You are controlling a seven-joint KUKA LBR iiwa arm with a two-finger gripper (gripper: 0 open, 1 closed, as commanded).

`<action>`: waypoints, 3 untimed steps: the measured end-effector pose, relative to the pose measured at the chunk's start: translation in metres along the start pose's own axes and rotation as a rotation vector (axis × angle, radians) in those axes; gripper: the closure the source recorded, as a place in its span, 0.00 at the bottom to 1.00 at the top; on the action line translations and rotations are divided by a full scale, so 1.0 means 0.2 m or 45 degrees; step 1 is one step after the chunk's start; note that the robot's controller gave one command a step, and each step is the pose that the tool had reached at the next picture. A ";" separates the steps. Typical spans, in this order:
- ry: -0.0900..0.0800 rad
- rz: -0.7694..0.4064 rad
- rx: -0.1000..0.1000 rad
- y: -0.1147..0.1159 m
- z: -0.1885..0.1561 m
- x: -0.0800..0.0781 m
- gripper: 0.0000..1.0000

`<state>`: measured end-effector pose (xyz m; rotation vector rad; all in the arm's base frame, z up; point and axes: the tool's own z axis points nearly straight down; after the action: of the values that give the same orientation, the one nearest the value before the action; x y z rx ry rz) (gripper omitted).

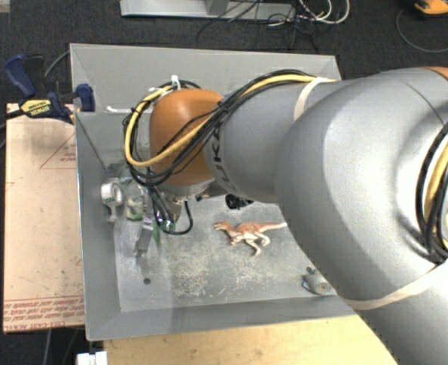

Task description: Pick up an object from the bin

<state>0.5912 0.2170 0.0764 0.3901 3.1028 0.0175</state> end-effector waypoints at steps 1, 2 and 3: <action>0.001 0.364 -0.002 -0.07 0.00 -0.05 0.00; -0.010 0.001 -0.005 0.01 -0.01 -0.01 1.00; -0.010 0.001 -0.005 0.01 -0.01 -0.01 1.00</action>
Offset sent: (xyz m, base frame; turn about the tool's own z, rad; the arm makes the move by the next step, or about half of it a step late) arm 0.0000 0.0000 0.0000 0.0000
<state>0.5940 0.2173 0.0791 0.3906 3.0941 0.0219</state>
